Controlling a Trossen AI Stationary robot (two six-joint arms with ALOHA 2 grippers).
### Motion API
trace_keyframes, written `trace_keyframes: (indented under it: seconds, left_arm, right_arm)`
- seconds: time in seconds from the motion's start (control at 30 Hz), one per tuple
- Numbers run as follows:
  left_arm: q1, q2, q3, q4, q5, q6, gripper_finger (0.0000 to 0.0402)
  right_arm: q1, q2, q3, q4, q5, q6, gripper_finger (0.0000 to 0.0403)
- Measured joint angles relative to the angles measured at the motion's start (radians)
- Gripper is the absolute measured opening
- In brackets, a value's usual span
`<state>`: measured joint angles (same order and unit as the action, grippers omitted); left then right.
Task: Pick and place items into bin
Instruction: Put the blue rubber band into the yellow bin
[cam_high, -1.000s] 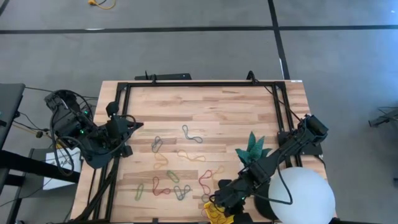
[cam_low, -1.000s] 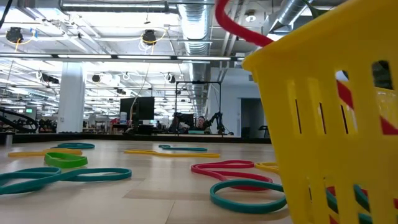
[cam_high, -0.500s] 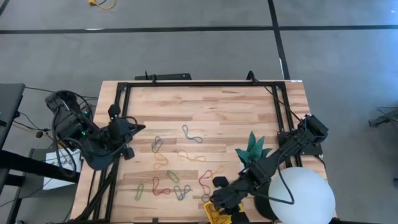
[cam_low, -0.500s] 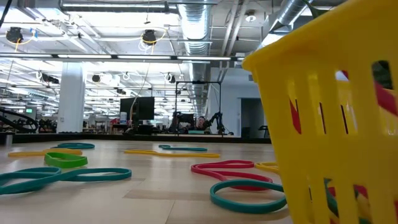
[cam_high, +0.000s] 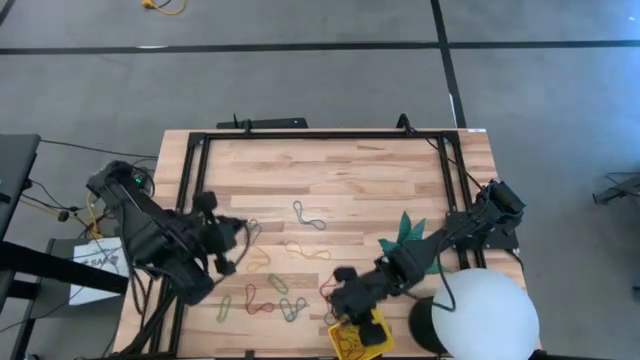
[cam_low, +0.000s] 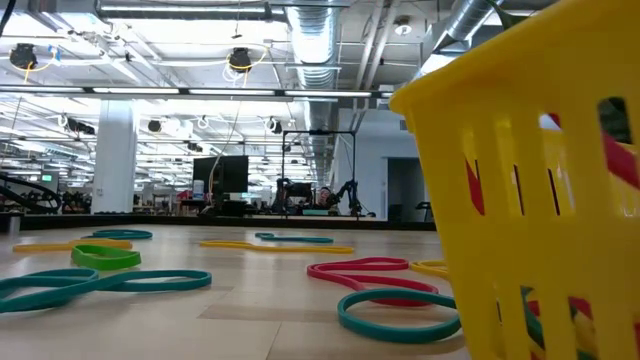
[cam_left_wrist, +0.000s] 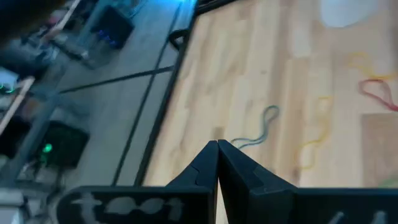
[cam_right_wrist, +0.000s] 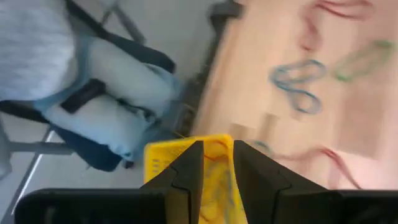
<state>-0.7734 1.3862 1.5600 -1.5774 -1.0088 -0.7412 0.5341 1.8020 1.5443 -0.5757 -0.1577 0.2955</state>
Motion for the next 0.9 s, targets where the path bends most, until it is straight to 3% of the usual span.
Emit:
trace_keyframes:
  seconds: [0.2,0.3,0.43,0.57,0.73,0.9]
  left_arm:
    - [0.002,-0.183,0.002,0.005,0.010,0.016,0.0000]
    - [0.002,-0.278,-0.072,0.020,0.033,-0.033,0.0000]
    - [0.002,-0.389,-0.294,0.076,0.058,-0.161,0.0000]
    - [0.003,-0.458,-0.560,0.223,0.120,-0.227,0.0012]
    - [0.036,-0.473,-0.856,0.518,0.168,-0.216,0.0057]
    - [0.115,-0.462,-1.039,0.741,0.245,-0.285,0.0110]
  right_arm:
    - [-0.083,-0.086,0.001,-0.134,0.014,-0.071,0.0081]
    - [-0.126,-0.140,0.001,-0.156,0.109,-0.190,0.0081]
    - [-0.200,-0.201,0.001,-0.162,0.199,-0.308,0.0081]
    - [-0.262,-0.219,0.001,-0.170,0.210,-0.180,0.0082]
    - [-0.347,-0.217,0.000,-0.156,0.208,-0.143,0.0082]
    - [-0.425,-0.210,0.001,-0.114,0.154,-0.131,0.0082]
